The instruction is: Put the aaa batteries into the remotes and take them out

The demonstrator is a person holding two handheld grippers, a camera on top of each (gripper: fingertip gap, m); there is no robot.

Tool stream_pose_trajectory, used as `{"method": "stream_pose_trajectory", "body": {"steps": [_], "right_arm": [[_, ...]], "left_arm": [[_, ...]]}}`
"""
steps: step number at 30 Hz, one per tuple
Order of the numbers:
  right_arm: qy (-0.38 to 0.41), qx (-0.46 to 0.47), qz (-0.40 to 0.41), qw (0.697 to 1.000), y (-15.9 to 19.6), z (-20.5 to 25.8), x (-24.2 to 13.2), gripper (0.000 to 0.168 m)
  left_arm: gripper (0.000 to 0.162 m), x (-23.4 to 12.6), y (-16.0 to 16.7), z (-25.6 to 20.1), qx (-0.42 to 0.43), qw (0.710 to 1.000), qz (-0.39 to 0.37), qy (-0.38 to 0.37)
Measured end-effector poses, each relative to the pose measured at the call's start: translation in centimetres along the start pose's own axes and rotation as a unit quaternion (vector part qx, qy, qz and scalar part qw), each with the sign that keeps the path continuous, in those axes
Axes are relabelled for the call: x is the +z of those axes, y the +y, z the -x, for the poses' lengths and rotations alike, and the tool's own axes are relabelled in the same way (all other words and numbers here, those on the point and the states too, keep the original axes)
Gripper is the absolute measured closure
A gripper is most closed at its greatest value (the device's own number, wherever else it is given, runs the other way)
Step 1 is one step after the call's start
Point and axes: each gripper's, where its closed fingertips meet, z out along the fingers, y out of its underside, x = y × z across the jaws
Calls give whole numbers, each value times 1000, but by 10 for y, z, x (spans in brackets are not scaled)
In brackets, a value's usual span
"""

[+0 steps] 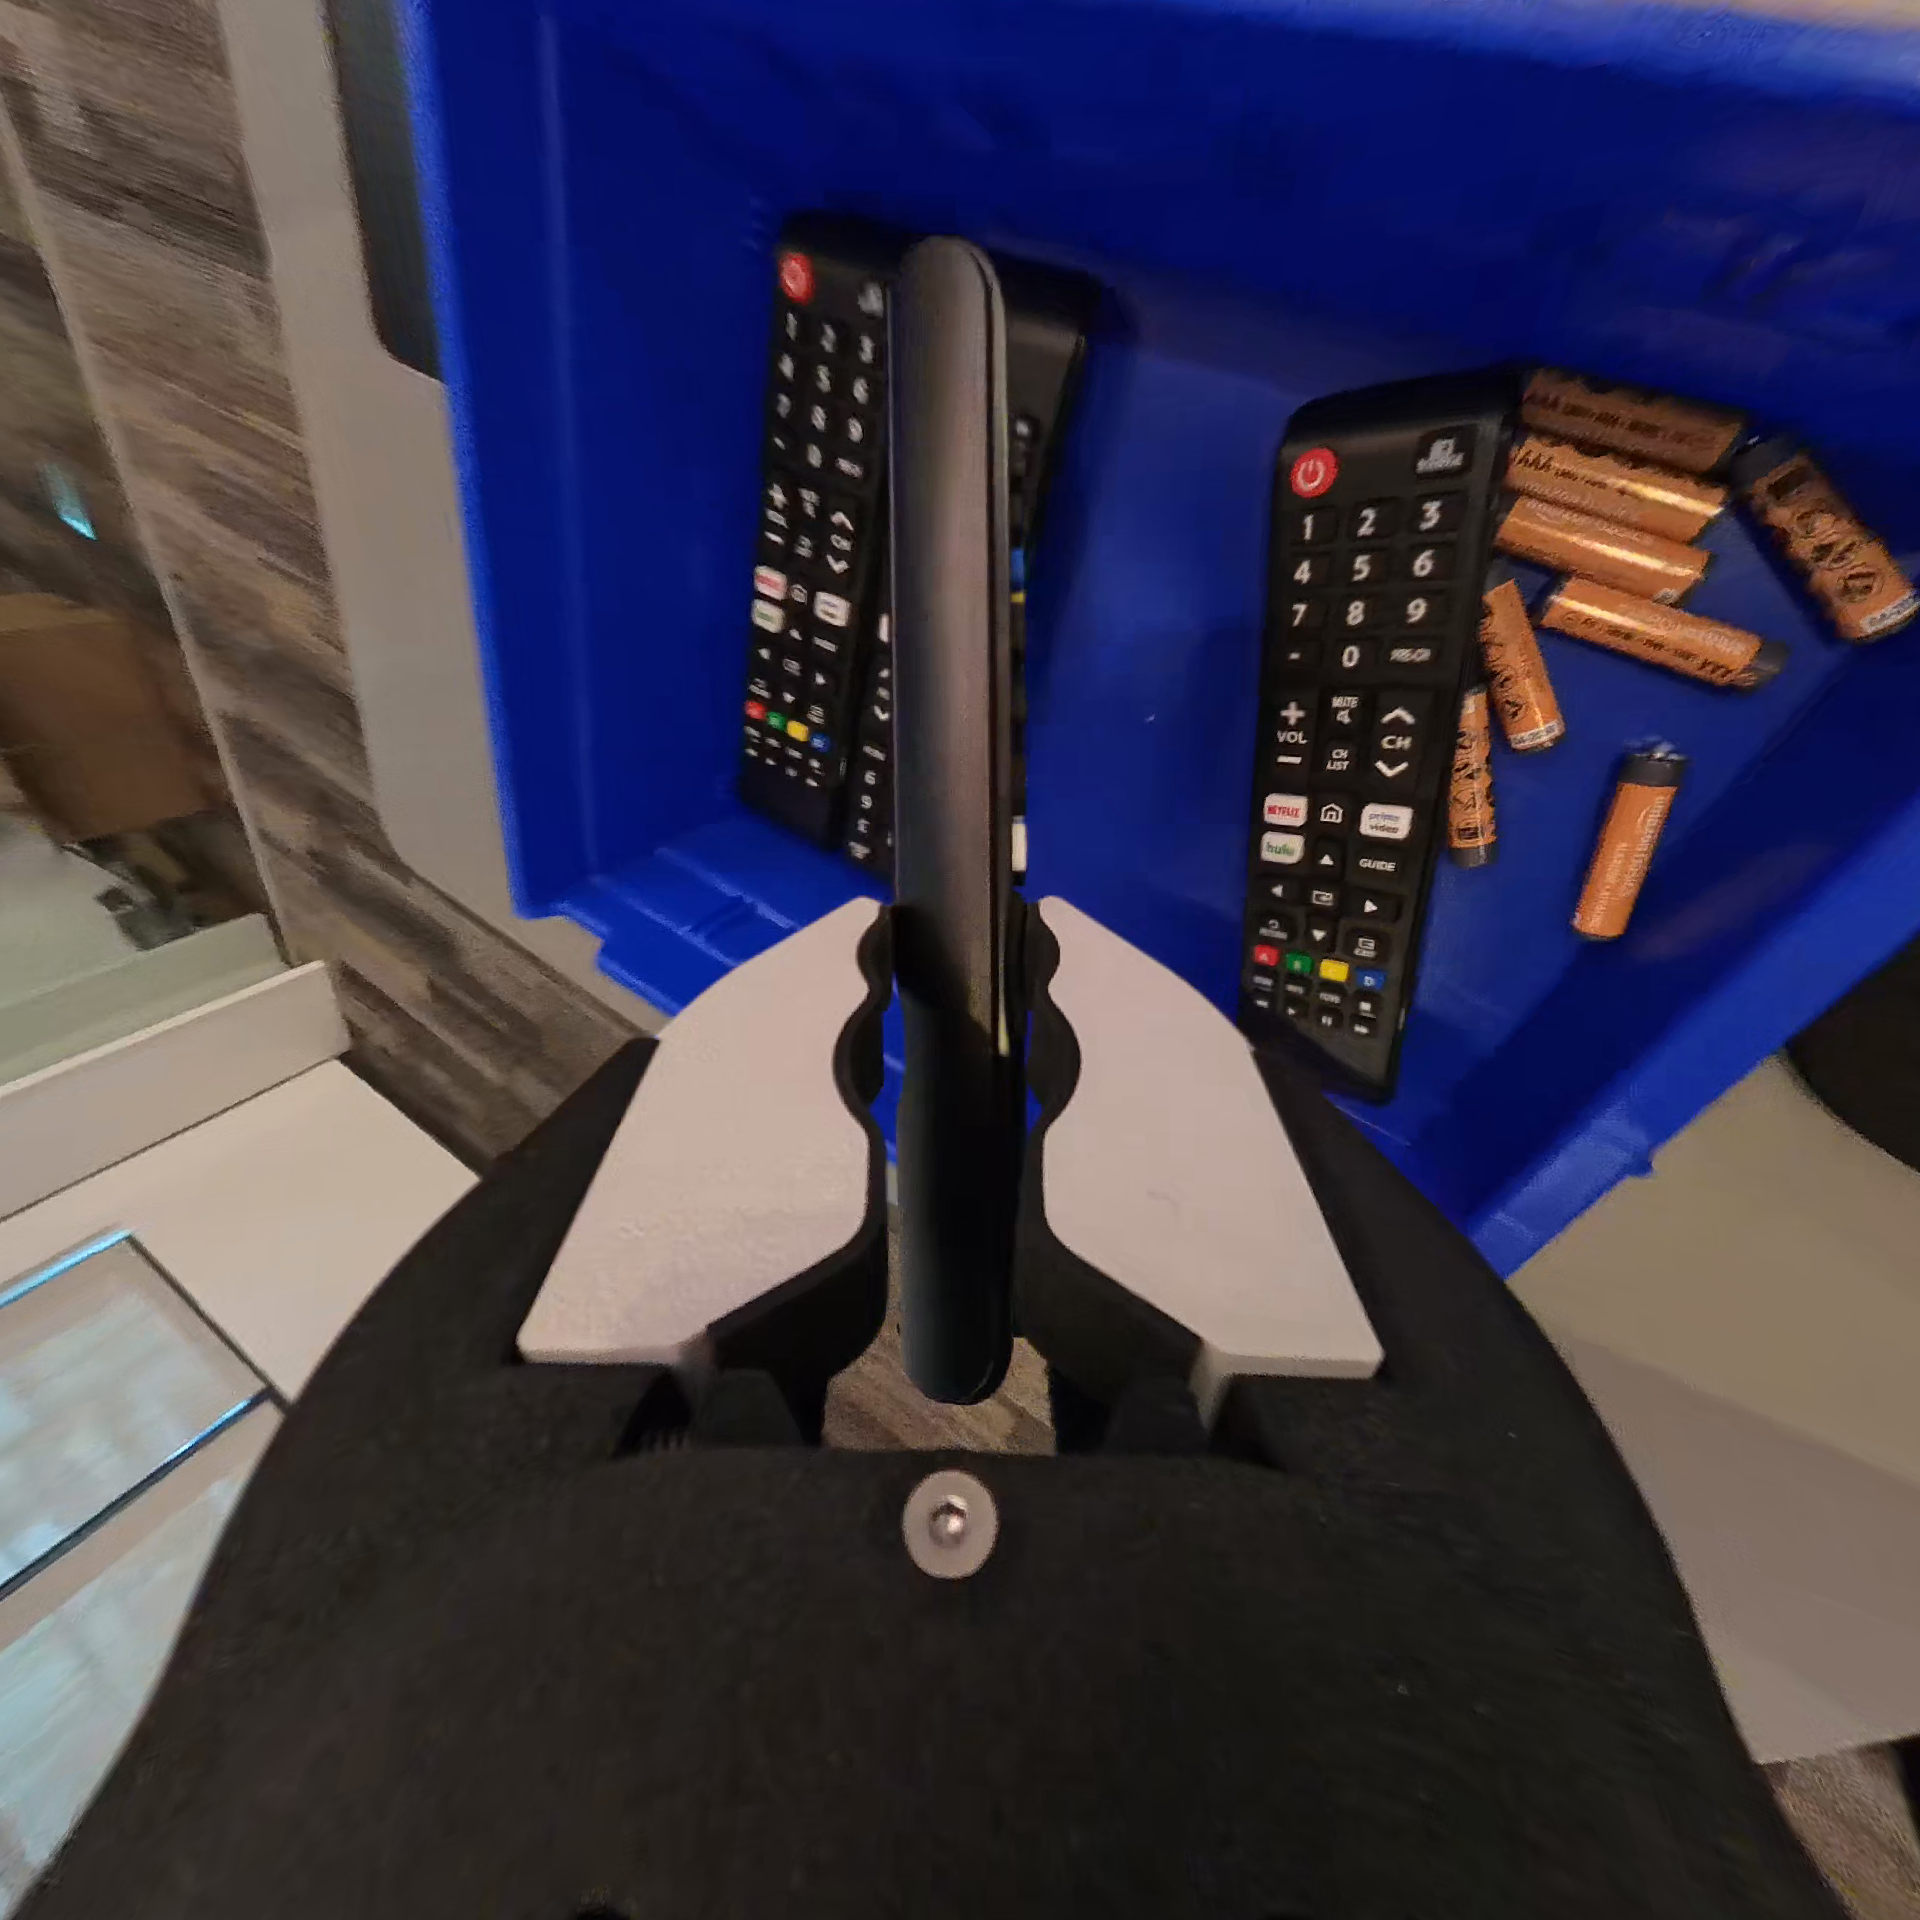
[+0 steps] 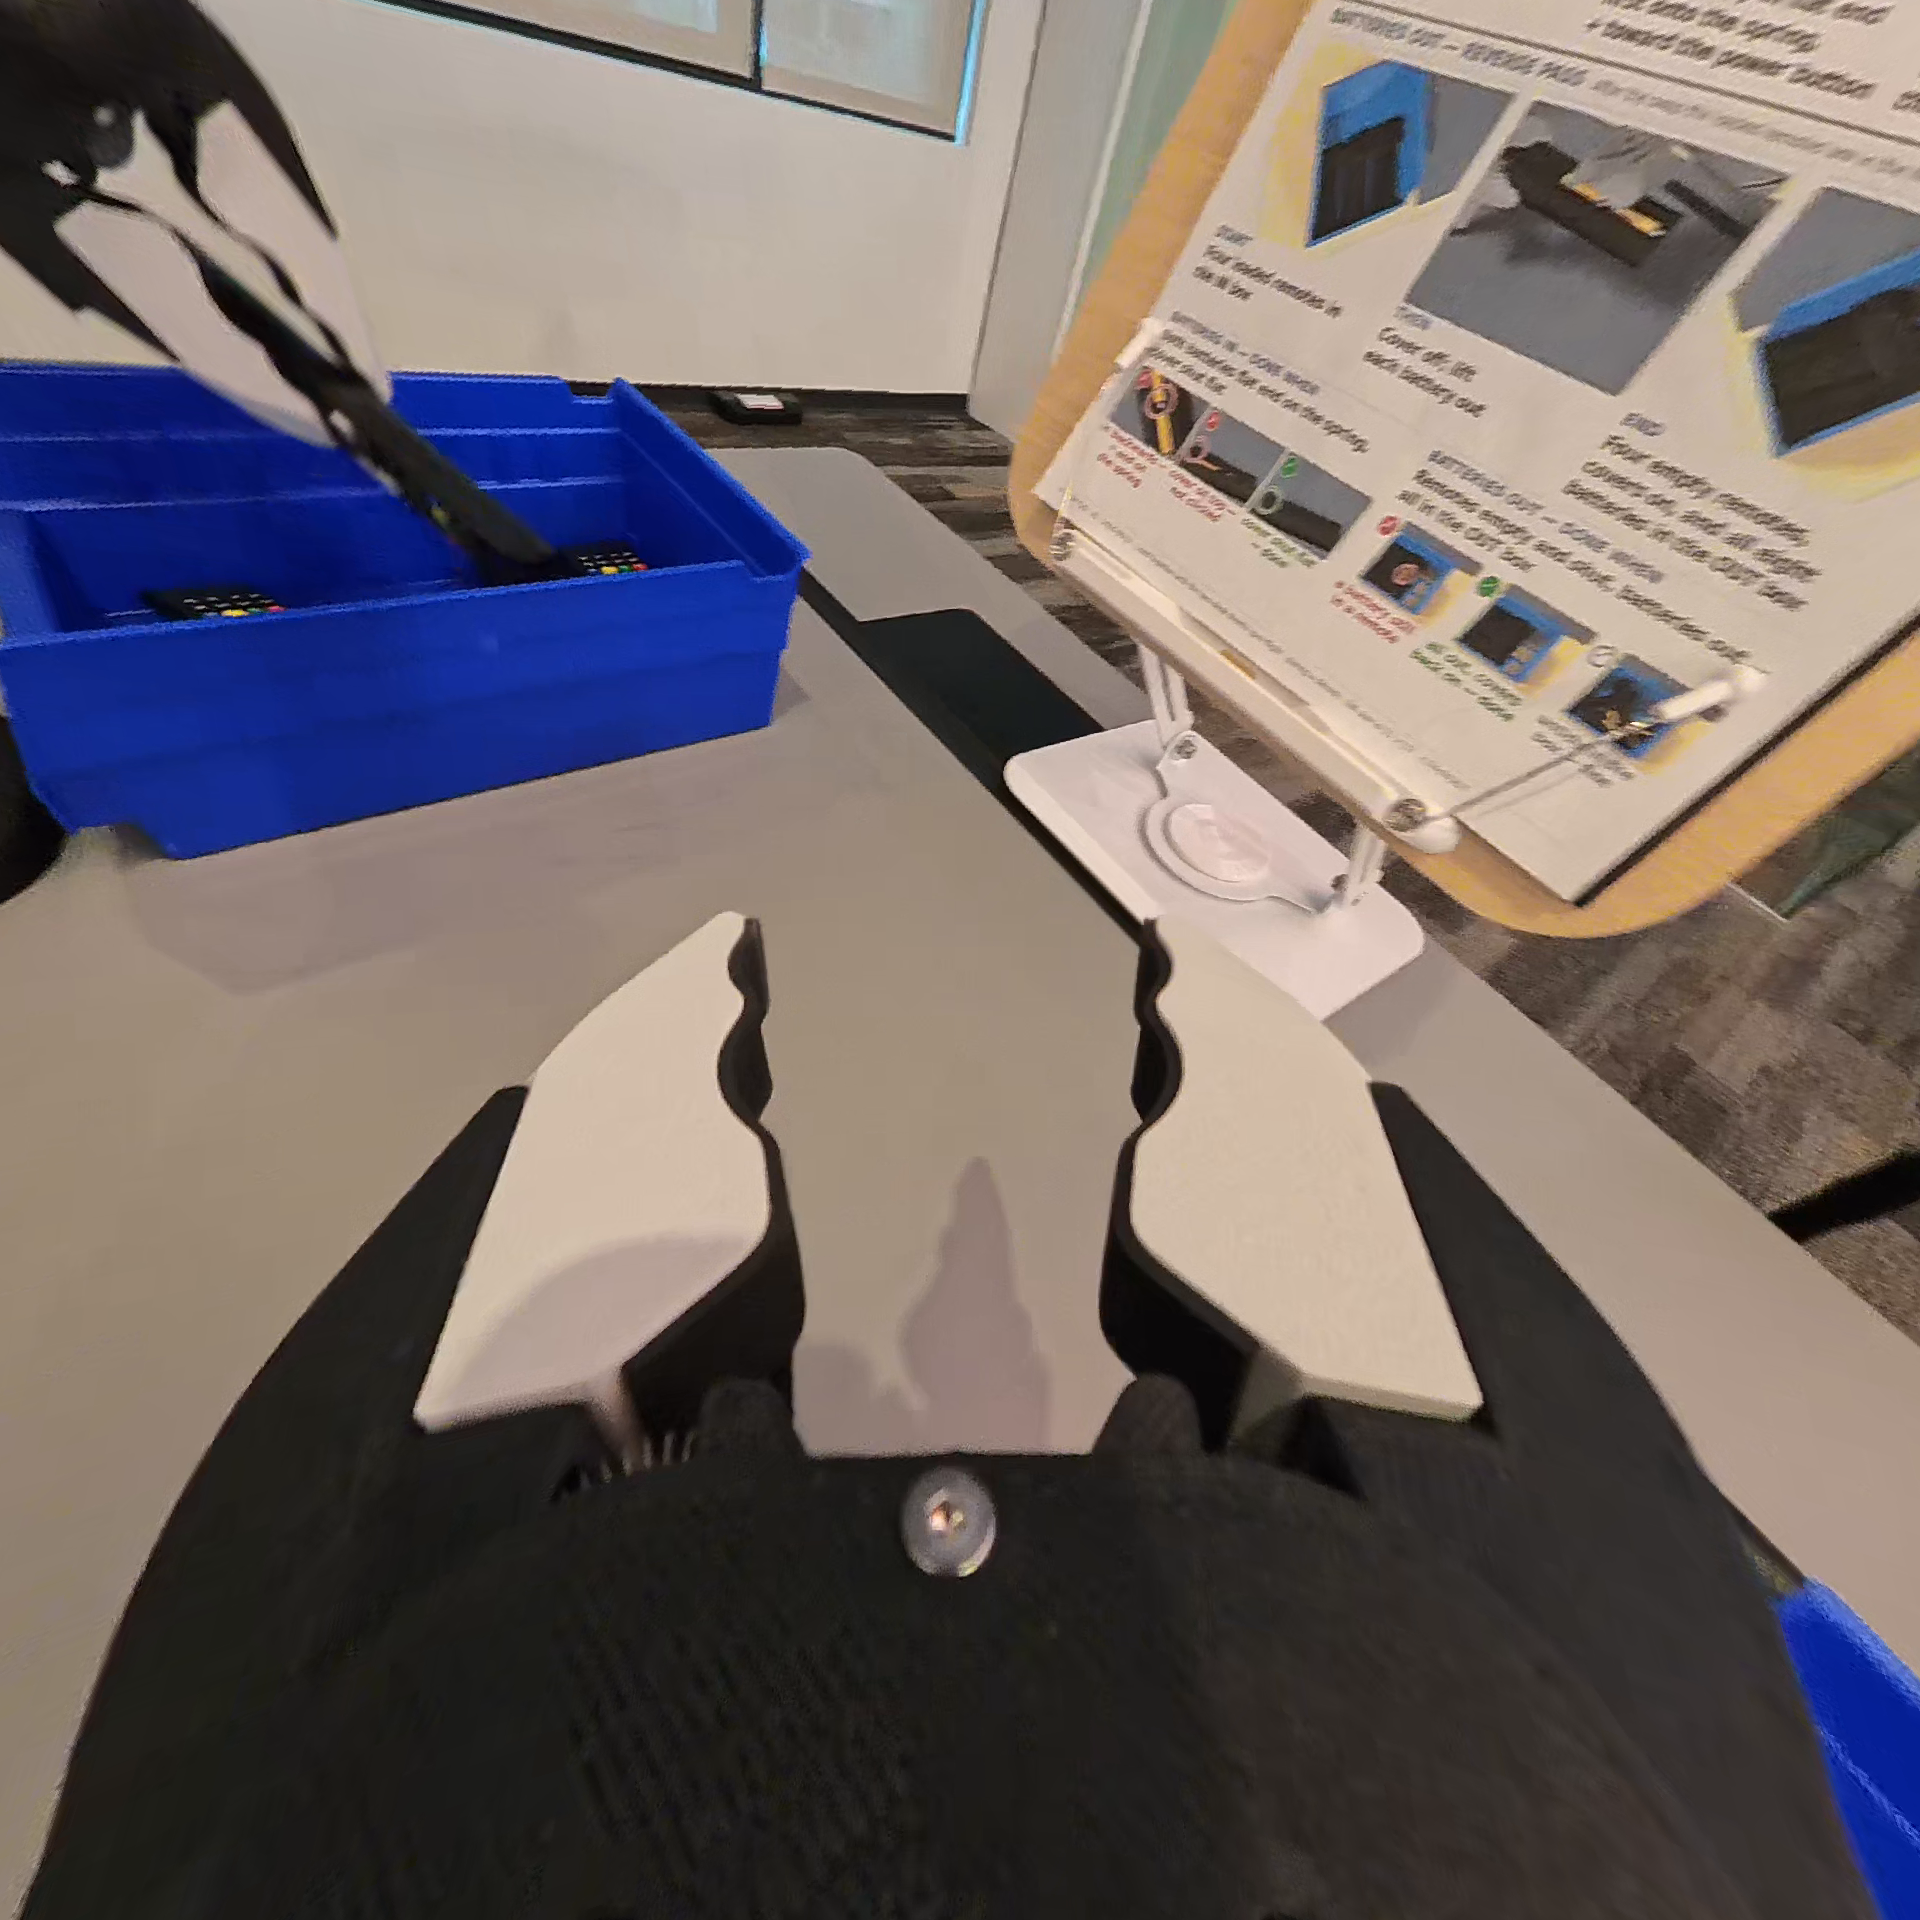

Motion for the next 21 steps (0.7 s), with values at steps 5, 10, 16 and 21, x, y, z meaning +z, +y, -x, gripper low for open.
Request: {"method": "stream_pose_trajectory", "body": {"steps": [5, 10, 16, 21], "right_arm": [[-66, -46, -41, 996, -19, 48, 9, 98], [-56, -187, -88, 977, -38, 92, 10, 92], [-3, -341, -62, 938, -34, 122, 18, 92], [-2, -351, -17, 936, -19, 122, 28, 104]], "left_arm": [[139, -53, -47, -3, 28, 996, -76, -40], [139, -82, -122, -36, 93, 980, -165, -63], [139, -86, -187, -76, 141, 963, -221, -59], [139, -80, -211, -94, 163, 958, -230, -46]]}}
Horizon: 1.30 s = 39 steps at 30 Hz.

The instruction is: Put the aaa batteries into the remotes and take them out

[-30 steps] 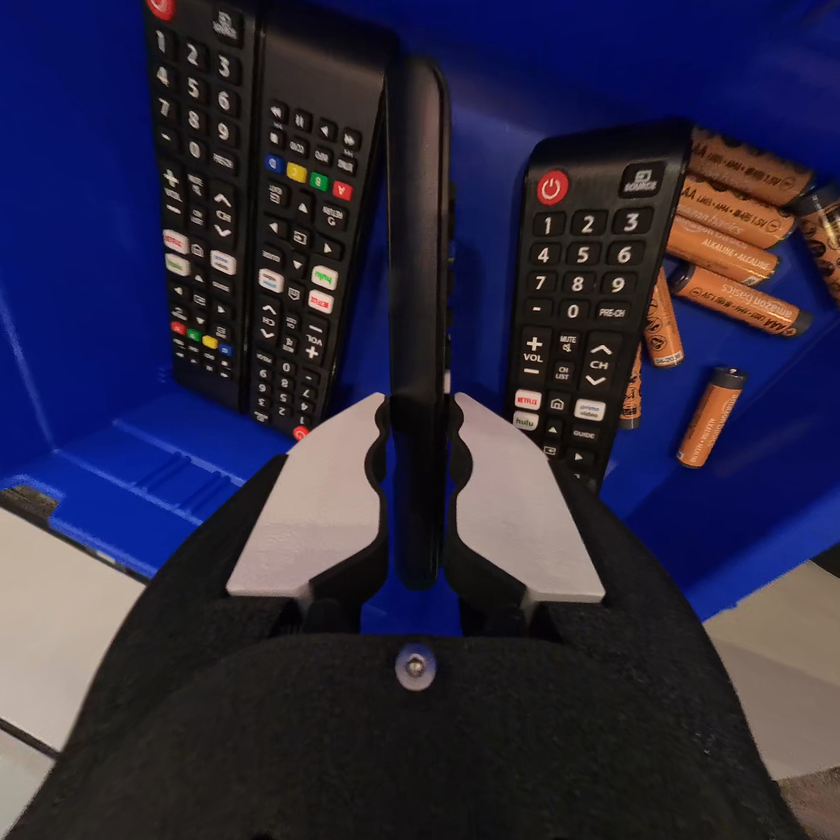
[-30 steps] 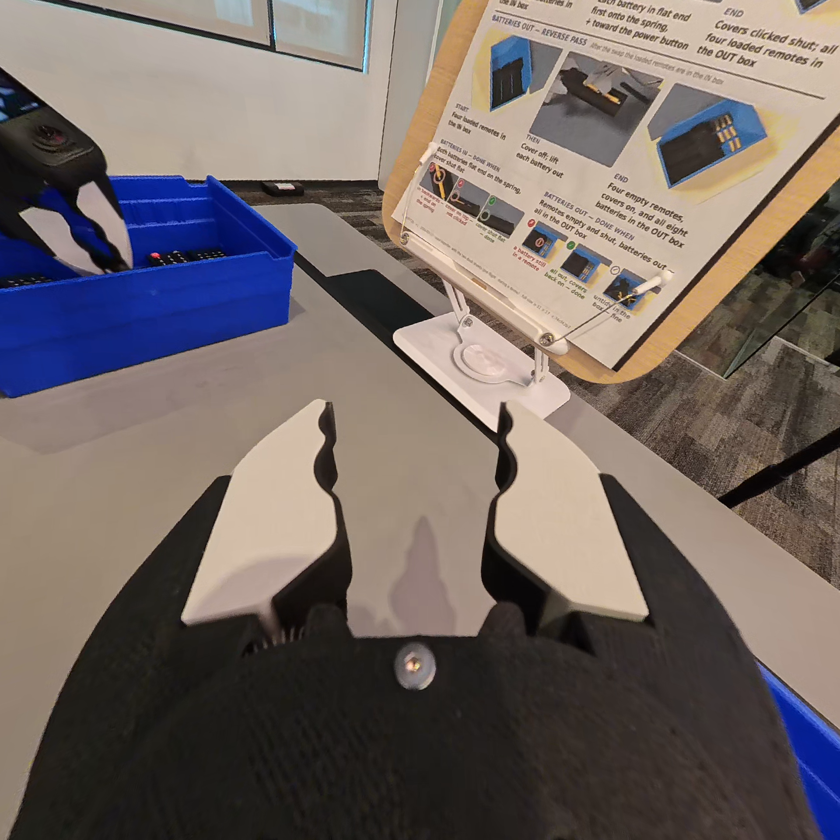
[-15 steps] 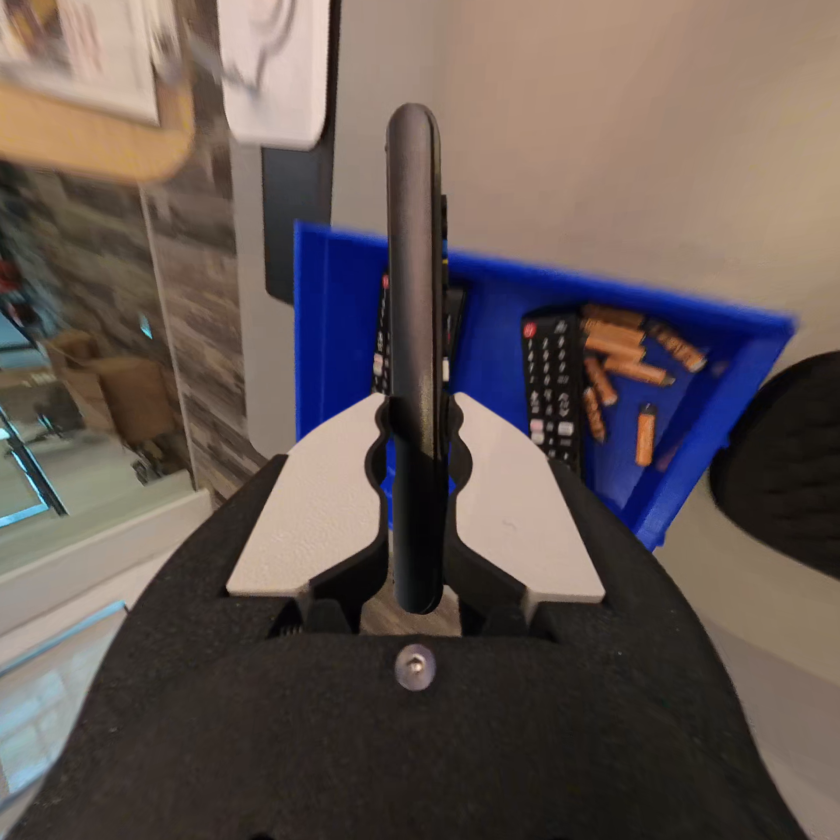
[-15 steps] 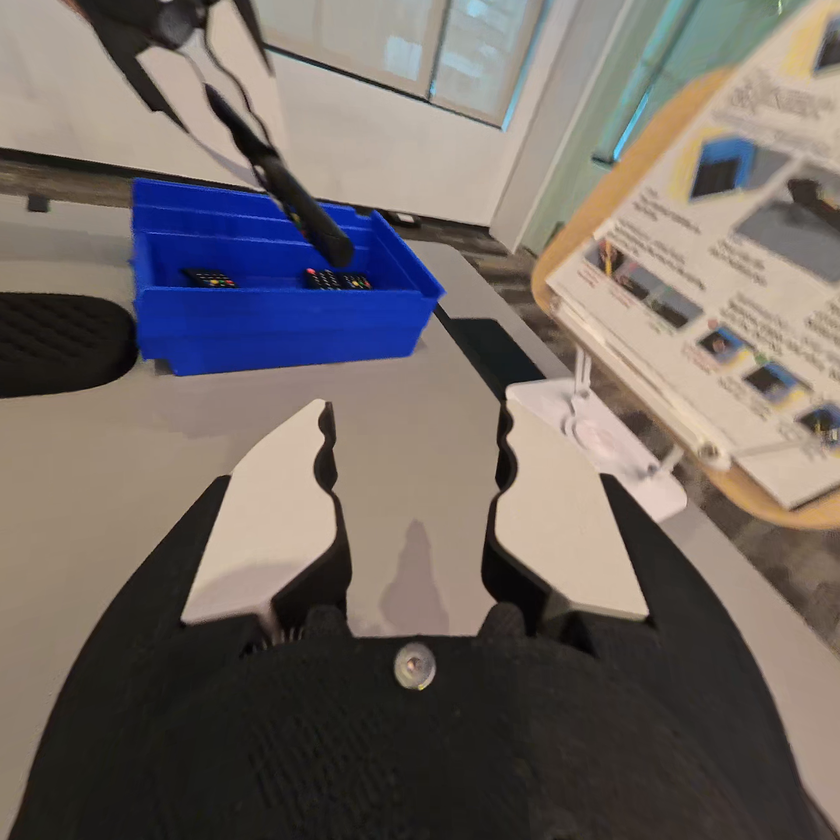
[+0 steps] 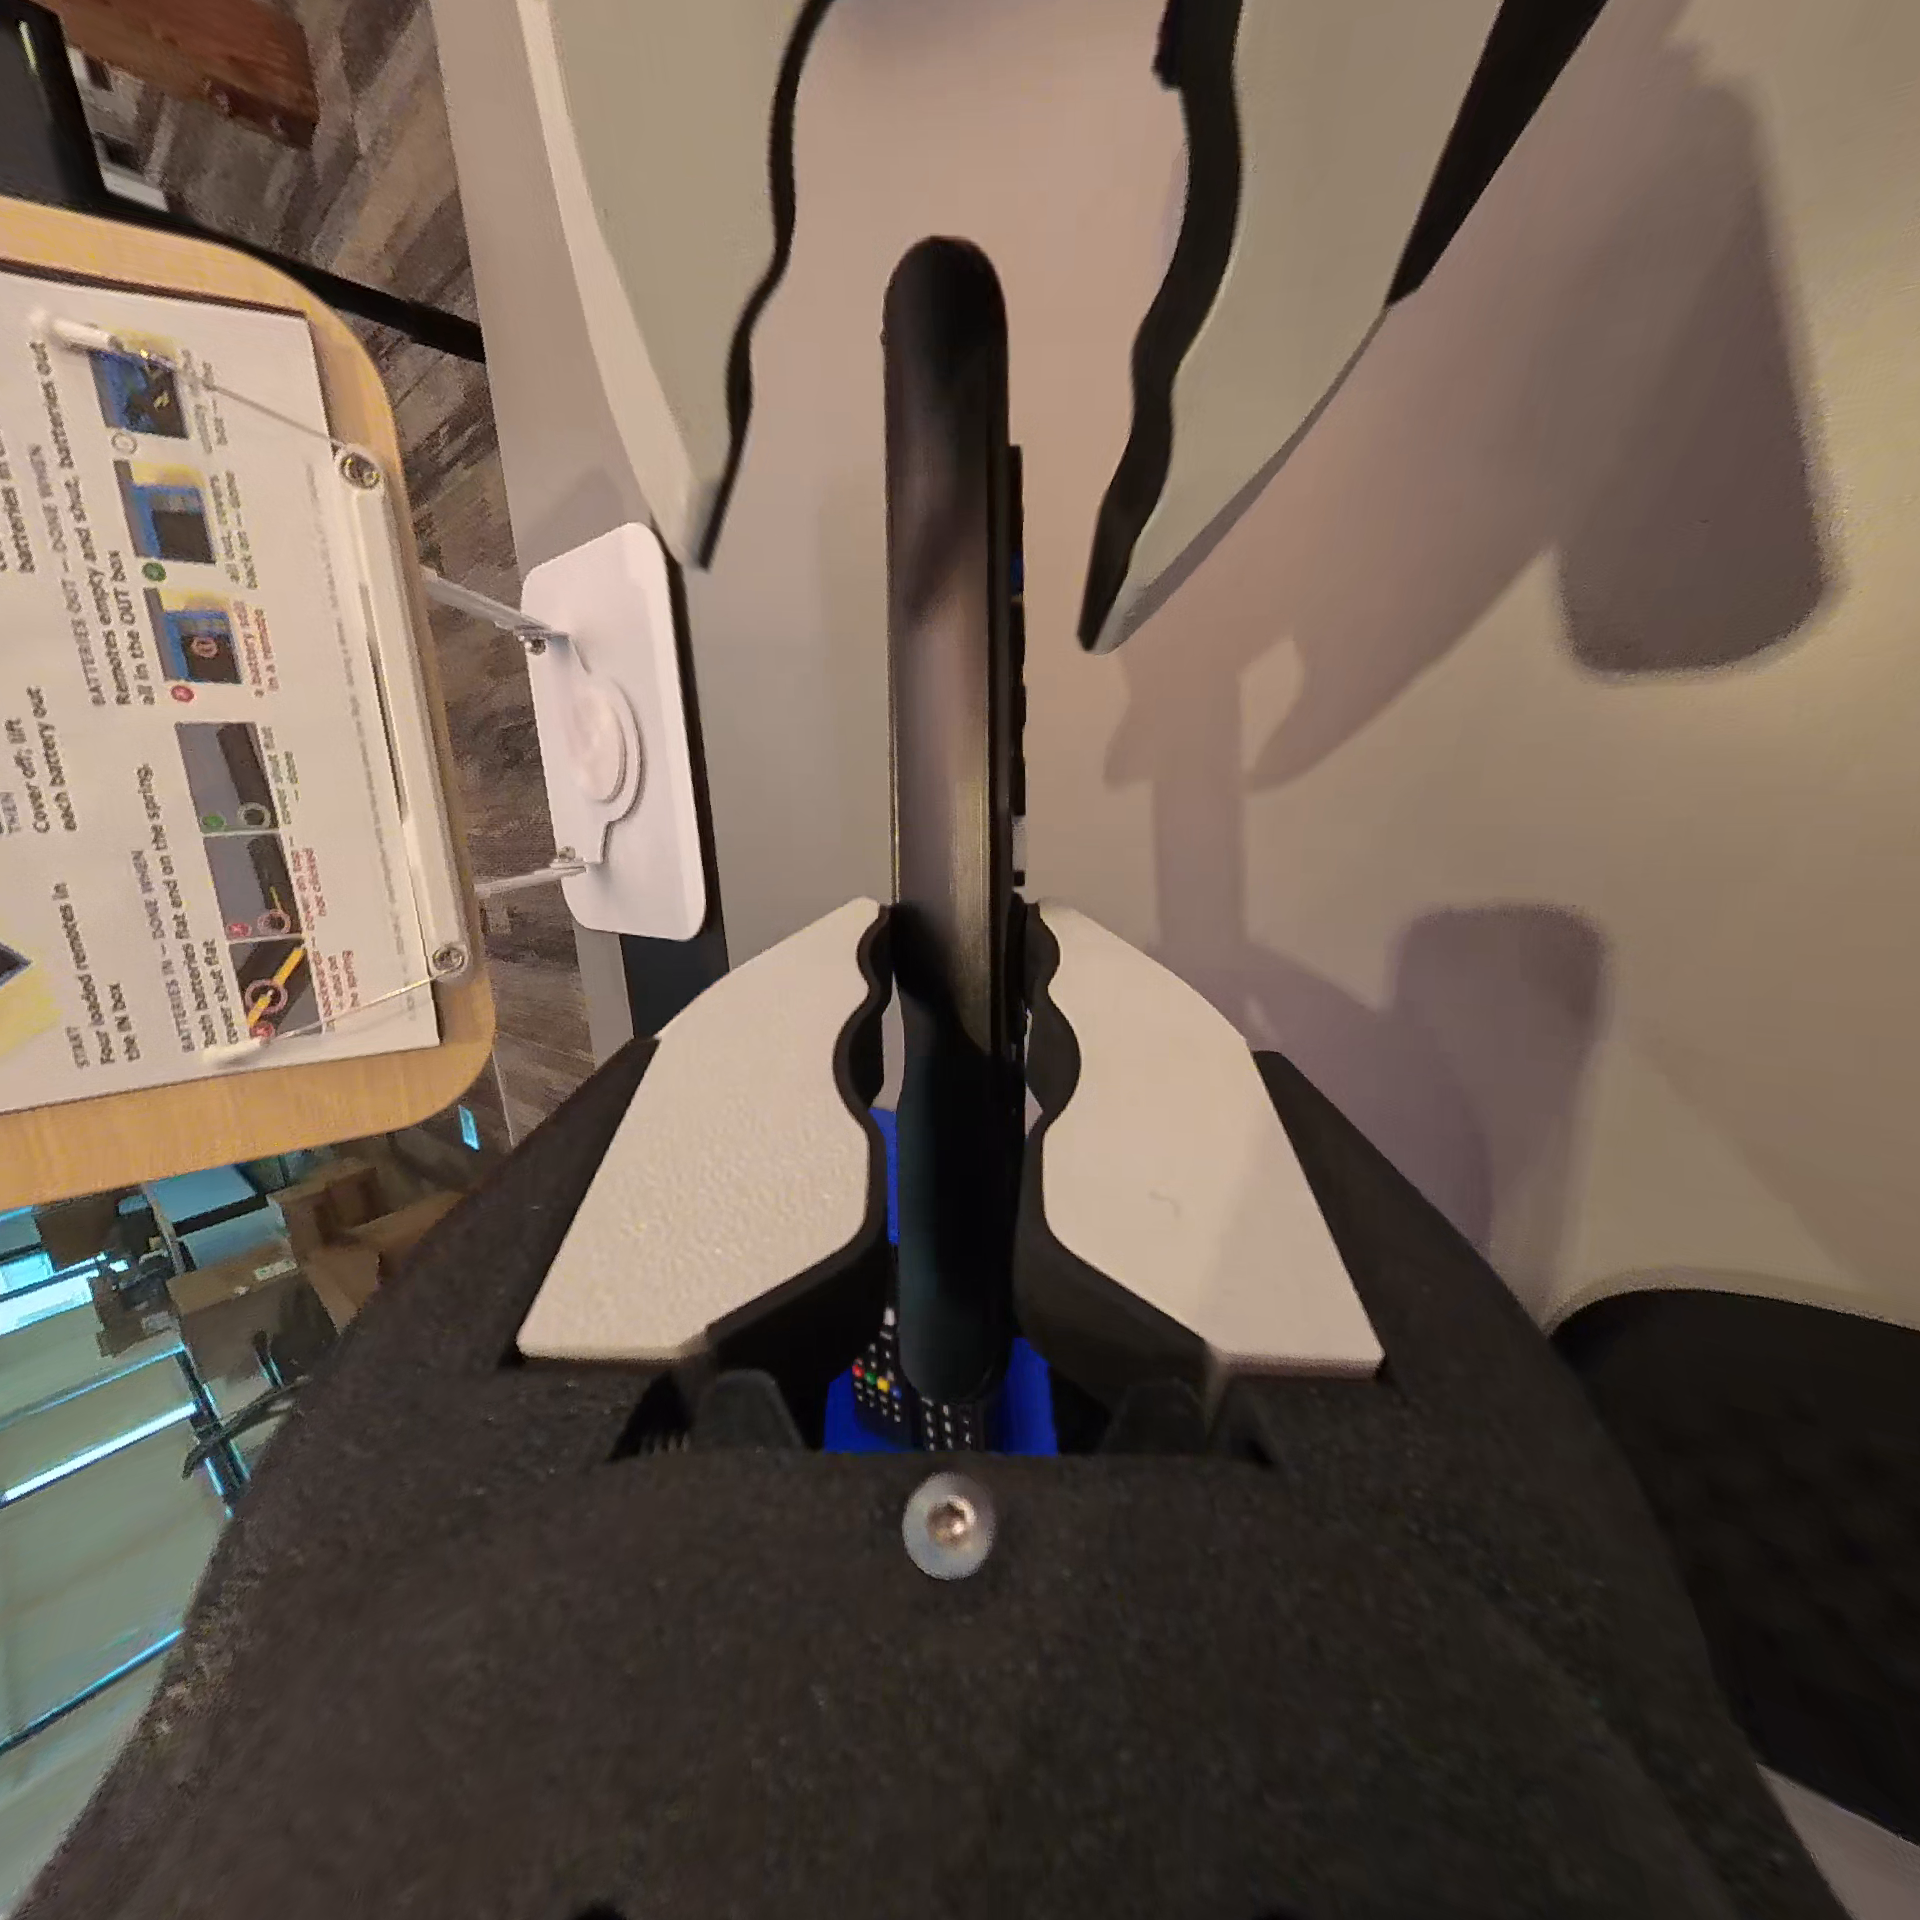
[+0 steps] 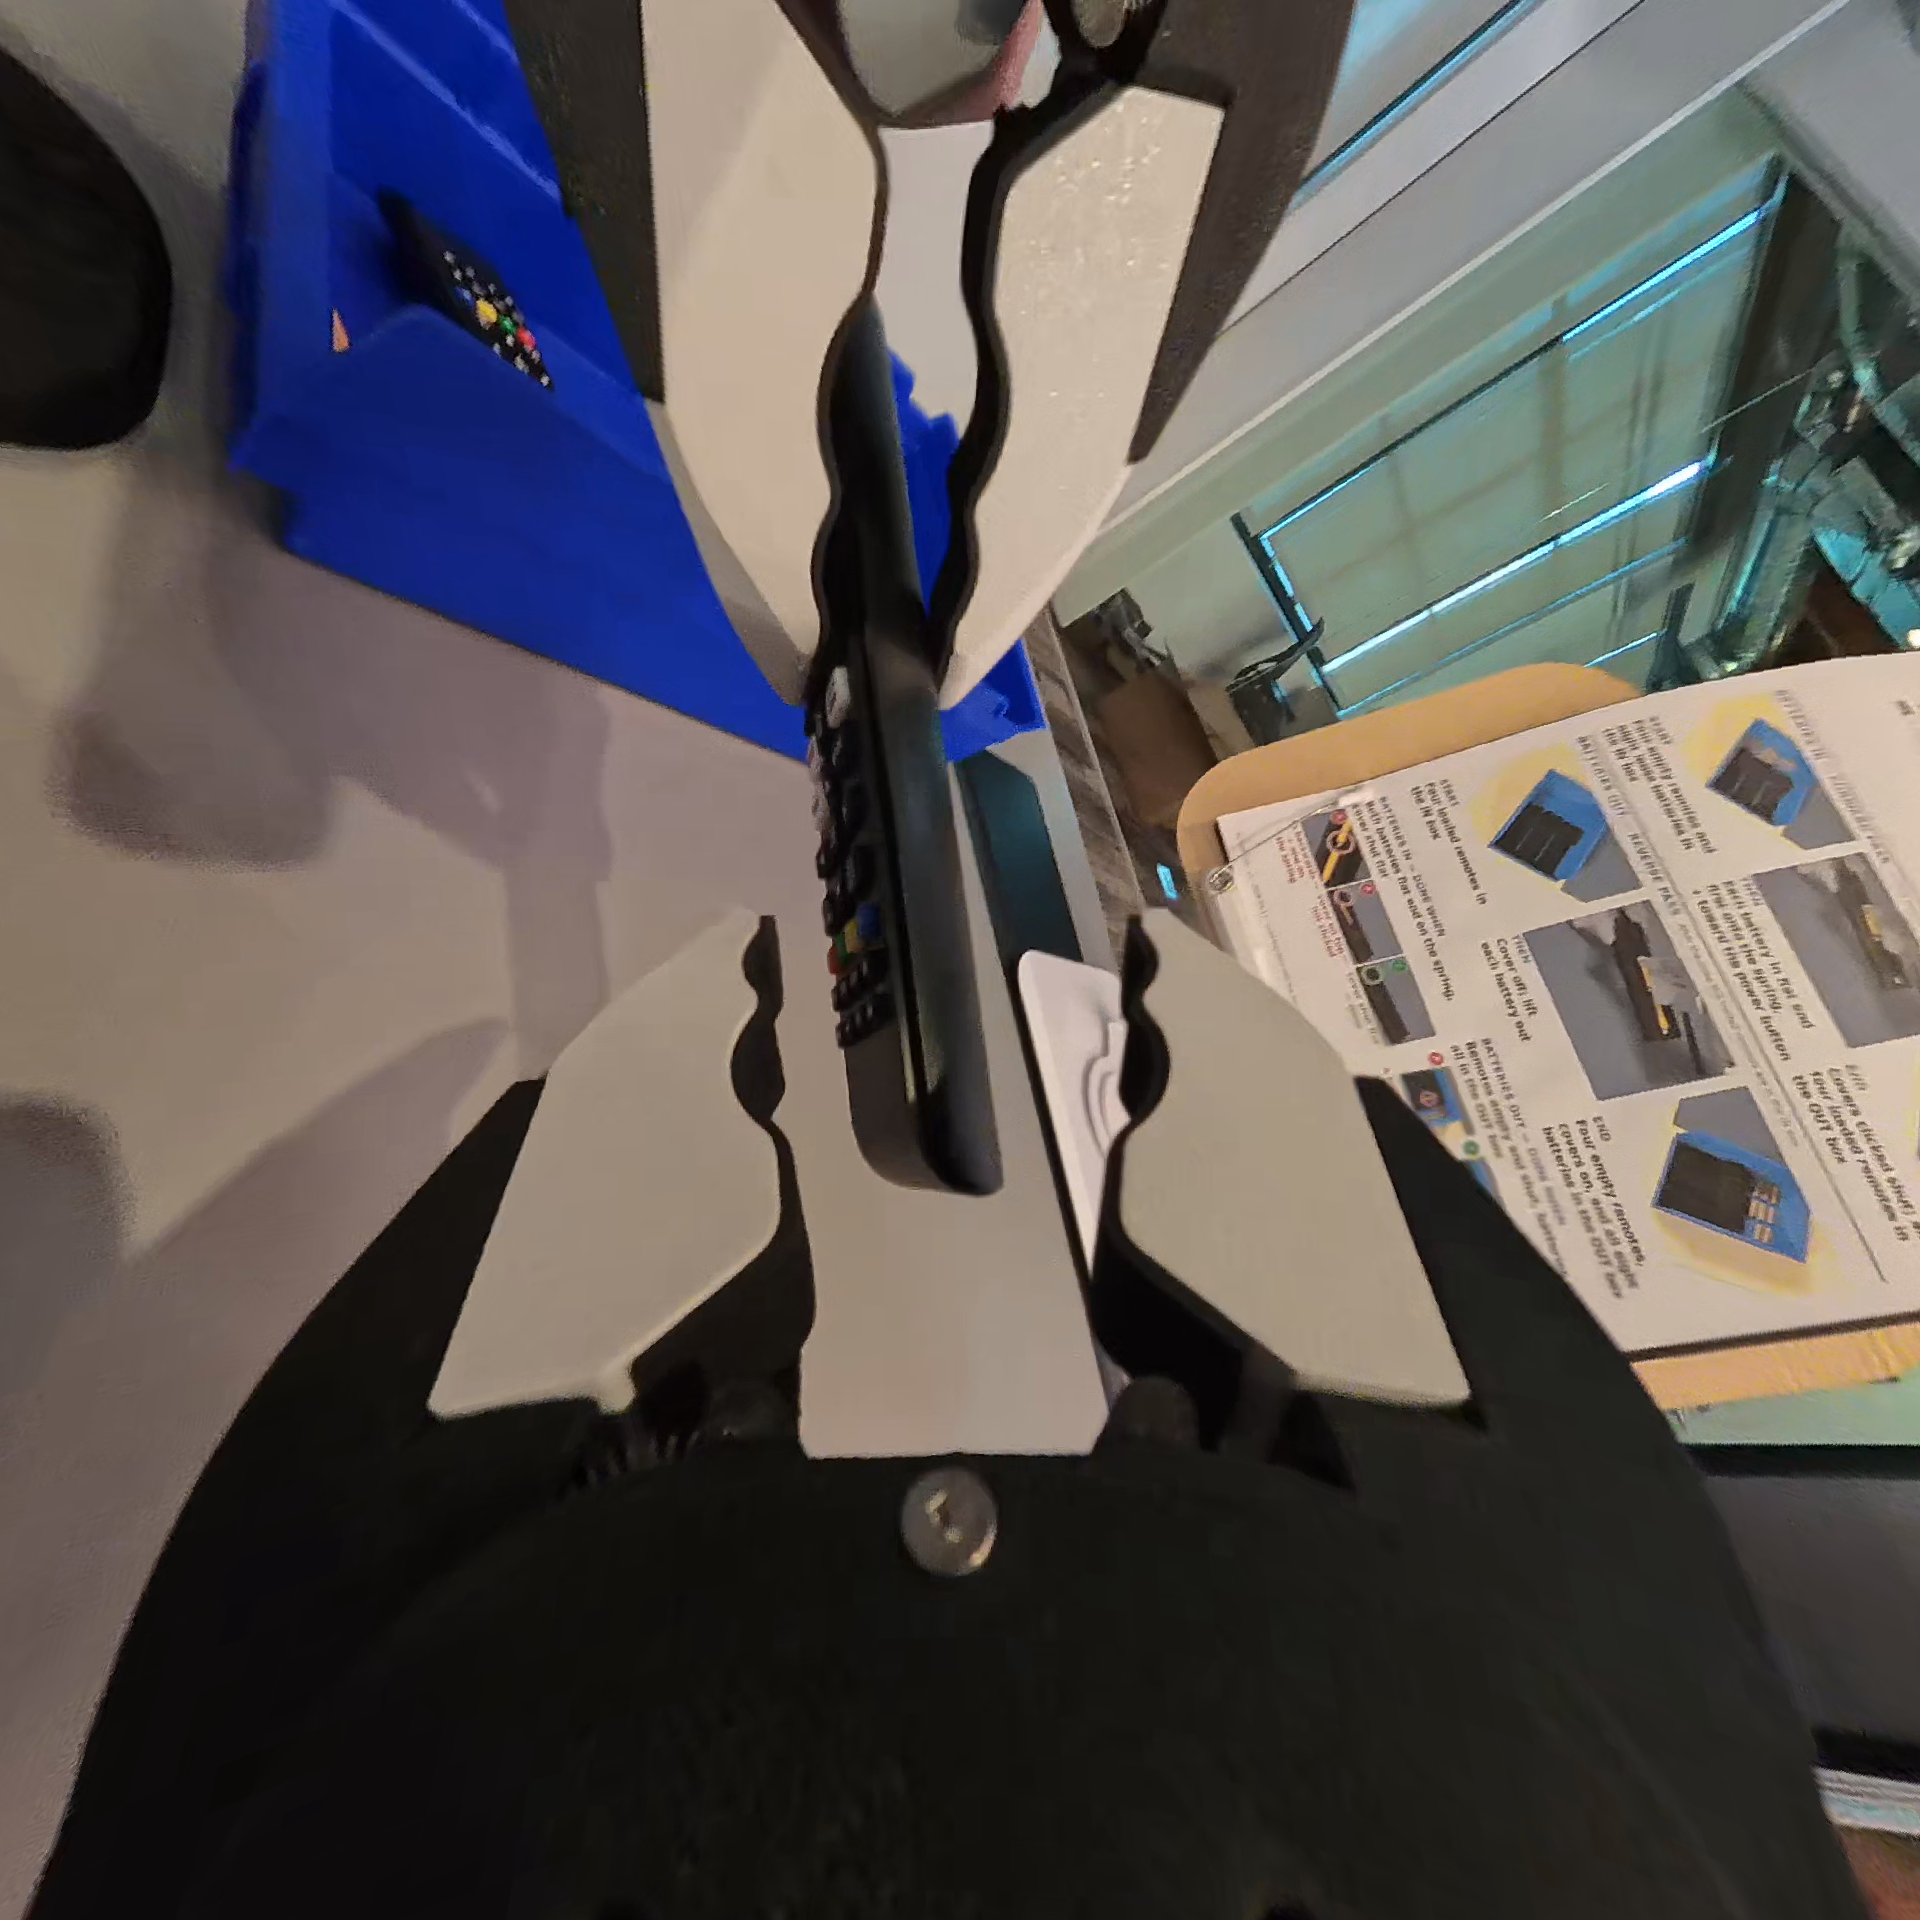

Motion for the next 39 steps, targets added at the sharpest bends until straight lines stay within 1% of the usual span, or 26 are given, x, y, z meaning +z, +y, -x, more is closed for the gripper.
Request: {"method": "stream_pose_trajectory", "body": {"steps": [1, 4, 6, 8, 10, 11, 13, 14, 15, 16, 17, 18, 19, 21, 24, 25, 27, 28, 29, 30, 31, 32, 33, 37, 39], "right_arm": [[-5, 0, 8, 1000, 3, 1, 1, 109], [-12, 0, 27, 1000, 11, 3, 4, 110], [-28, -10, 40, 999, 15, 10, 6, 121], [-28, -27, 61, 997, 21, 12, 7, 139], [4, -33, 65, 997, 23, 3, 7, 139], [23, -37, 72, 996, 26, -4, 6, 139], [76, -52, 91, 992, 35, -21, 2, 142], [104, -59, 100, 988, 40, -31, -1, 142], [131, -62, 107, 984, 44, -41, -4, 142], [155, -61, 113, 980, 48, -50, -9, 142], [180, -58, 115, 975, 50, -59, -13, 142], [203, -59, 116, 970, 51, -67, -18, 142], [226, -64, 116, 965, 50, -75, -23, 142], [270, -82, 115, 953, 45, -86, -34, 142], [292, -85, 100, 947, 35, -89, -40, 142], [298, -90, 97, 945, 32, -89, -42, 142], [312, -106, 88, 940, 27, -89, -44, 142], [320, -113, 82, 937, 25, -89, -46, 142], [324, -118, 77, 935, 23, -89, -47, 142], [328, -123, 73, 934, 22, -89, -47, 142], [332, -127, 72, 932, 21, -89, -48, 142], [333, -128, 74, 931, 22, -89, -48, 142], [333, -127, 77, 931, 24, -89, -47, 142], [336, -121, 83, 930, 29, -92, -47, 142], [343, -127, 87, 927, 31, -94, -48, 142]], "left_arm": [[139, 2, -2, -1, 3, 1000, -1, 0], [139, 5, -8, -3, 8, 1000, -4, 4], [139, 5, -11, -3, 11, 1000, -8, 5], [139, 5, -16, -2, 7, 1000, -16, 3], [137, 3, -17, 5, -9, 1000, -27, -10], [131, 1, -18, 13, -24, 999, -34, -33], [108, -7, -16, 34, -81, 992, -52, -81], [98, -13, -13, 44, -124, 985, -64, -103], [87, -19, -10, 54, -178, 973, -82, -120], [74, -24, -8, 61, -238, 957, -106, -124], [69, -29, -7, 66, -302, 936, -134, -123], [70, -33, -8, 69, -369, 906, -170, -119], [71, -35, -13, 69, -428, 872, -215, -98], [75, -34, -28, 67, -520, 800, -295, -45], [75, -23, -45, 70, -593, 719, -362, -1], [73, -24, -53, 76, -608, 688, -396, 9], [77, -26, -61, 88, -640, 625, -445, 27], [79, -27, -63, 94, -648, 604, -463, 32], [80, -26, -65, 99, -651, 592, -474, 33], [86, -26, -67, 104, -651, 586, -481, 32], [96, -26, -68, 107, -647, 586, -487, 26], [110, -29, -68, 112, -641, 584, -497, 17], [115, -33, -66, 116, -640, 579, -506, 4], [115, -35, -57, 122, -641, 583, -498, -37], [115, -35, -50, 123, -657, 567, -494, -49]]}}
